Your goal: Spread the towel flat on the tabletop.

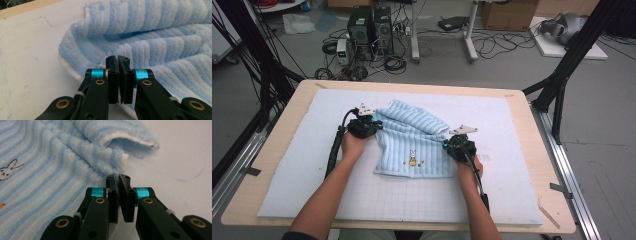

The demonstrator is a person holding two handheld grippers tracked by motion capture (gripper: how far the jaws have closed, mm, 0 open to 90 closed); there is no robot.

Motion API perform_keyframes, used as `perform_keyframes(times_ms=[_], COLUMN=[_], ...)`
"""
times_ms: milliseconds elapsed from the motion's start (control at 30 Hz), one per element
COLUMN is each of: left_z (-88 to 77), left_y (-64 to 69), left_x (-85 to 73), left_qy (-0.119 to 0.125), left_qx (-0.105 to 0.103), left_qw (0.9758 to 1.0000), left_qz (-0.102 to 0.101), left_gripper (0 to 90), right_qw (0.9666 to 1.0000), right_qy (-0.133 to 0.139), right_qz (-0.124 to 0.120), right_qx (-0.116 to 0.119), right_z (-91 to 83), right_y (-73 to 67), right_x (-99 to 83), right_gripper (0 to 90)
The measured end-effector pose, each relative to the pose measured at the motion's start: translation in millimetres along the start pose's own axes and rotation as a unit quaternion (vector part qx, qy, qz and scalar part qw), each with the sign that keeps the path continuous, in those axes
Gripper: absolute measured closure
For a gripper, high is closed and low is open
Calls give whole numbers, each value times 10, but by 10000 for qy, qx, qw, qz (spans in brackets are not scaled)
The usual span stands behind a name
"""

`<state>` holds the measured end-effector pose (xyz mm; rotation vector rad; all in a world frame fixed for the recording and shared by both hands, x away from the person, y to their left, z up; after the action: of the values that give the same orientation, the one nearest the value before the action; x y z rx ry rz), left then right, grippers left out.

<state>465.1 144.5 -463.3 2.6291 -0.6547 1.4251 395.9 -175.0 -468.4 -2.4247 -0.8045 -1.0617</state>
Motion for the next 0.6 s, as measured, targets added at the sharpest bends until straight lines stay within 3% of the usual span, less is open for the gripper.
perform_keyframes(times_ms=[67,100,133,167,367,467,600], left_z=[0,-11,-37,-81,-388,-539,-704], left_y=[12,19,23,23,4,-8,13], left_x=[-2,0,-4,-18,-197,-289,-344], left_qy=[27,19,-26,13,147,113,305], left_qx=[-93,-169,-247,-329,-506,-636,-706], left_qw=[9999,9994,9985,9979,9972,9969,9961], left_qz=[-109,-302,-482,-549,-533,-459,-433], left_gripper=[834,746,571,503,432,432,434], right_qw=[10000,10000,9999,9994,9983,9978,9965], right_qy=[33,34,72,139,262,224,123], right_qz=[32,56,119,185,153,52,48], right_qx=[-38,-13,78,248,507,615,825], right_z=[10,-4,-31,-64,-325,-452,-510], right_y=[2,8,10,13,-24,-72,-127], right_x=[3,0,-6,-15,-126,-213,-298], right_gripper=[825,785,721,688,599,589,553])
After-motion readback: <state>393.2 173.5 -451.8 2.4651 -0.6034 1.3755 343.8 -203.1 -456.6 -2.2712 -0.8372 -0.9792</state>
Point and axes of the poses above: each handheld gripper's, and its own axes: z roughly forward along the jaws, x roughly out of its top, y roughly to its right, the point moved 3 cm from there along z, roughly forward along the jaws, and after that the axes turned 12 degrees about x, right-handed, at the moved point
